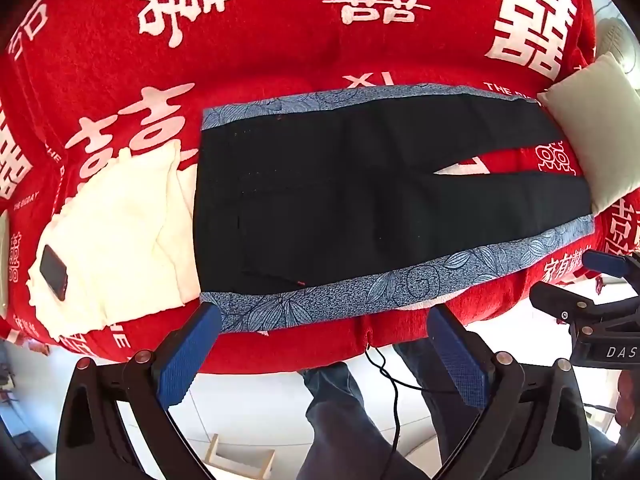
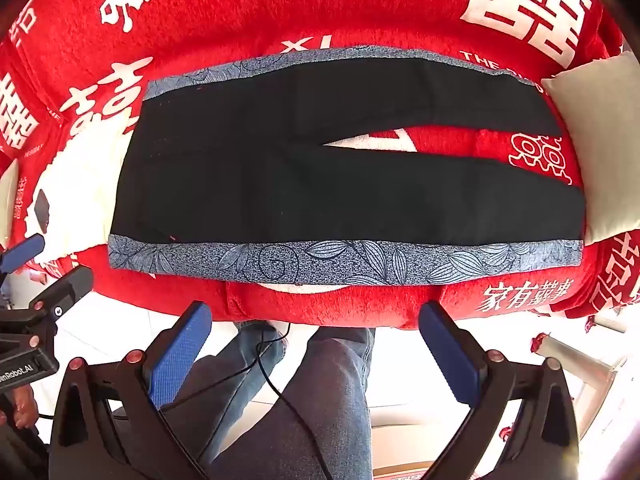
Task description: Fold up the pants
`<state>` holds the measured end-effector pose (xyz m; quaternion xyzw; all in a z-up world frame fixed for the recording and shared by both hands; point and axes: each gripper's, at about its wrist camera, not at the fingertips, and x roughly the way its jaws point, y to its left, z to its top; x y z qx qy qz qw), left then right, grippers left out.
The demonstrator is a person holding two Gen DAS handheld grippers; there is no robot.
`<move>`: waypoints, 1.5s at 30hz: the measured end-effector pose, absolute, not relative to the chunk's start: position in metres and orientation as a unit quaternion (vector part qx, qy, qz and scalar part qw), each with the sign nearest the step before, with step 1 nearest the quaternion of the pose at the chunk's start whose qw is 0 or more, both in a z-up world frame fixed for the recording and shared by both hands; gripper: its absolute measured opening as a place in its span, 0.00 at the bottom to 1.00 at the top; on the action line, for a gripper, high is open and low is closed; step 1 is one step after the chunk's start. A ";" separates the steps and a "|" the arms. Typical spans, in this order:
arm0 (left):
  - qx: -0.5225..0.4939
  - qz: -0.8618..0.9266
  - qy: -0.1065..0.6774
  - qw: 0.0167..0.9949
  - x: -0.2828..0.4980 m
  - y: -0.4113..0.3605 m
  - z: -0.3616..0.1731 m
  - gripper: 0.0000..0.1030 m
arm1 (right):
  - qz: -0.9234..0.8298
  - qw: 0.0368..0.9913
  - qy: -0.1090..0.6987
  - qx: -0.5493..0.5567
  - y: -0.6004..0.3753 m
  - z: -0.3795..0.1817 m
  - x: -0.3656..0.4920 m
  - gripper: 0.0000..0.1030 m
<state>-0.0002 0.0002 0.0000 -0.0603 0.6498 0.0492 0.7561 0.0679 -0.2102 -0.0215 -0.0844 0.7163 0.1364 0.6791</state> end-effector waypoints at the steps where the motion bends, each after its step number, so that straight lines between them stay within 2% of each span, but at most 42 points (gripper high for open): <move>1: -0.062 0.050 0.649 0.756 -0.001 0.001 0.000 1.00 | 0.137 0.679 0.716 -0.086 -0.209 -0.021 0.067 1.00; 24: -0.079 0.066 0.658 0.746 0.004 0.007 -0.002 1.00 | 0.130 0.687 0.710 -0.082 -0.213 -0.021 0.070 1.00; 34: -0.072 0.102 0.684 0.719 0.015 0.004 -0.030 1.00 | 0.129 0.671 0.727 -0.070 -0.220 -0.052 0.079 1.00; 45: -0.116 0.166 0.672 0.713 0.024 -0.003 -0.047 1.00 | 0.194 0.627 0.750 -0.080 -0.234 -0.078 0.094 1.00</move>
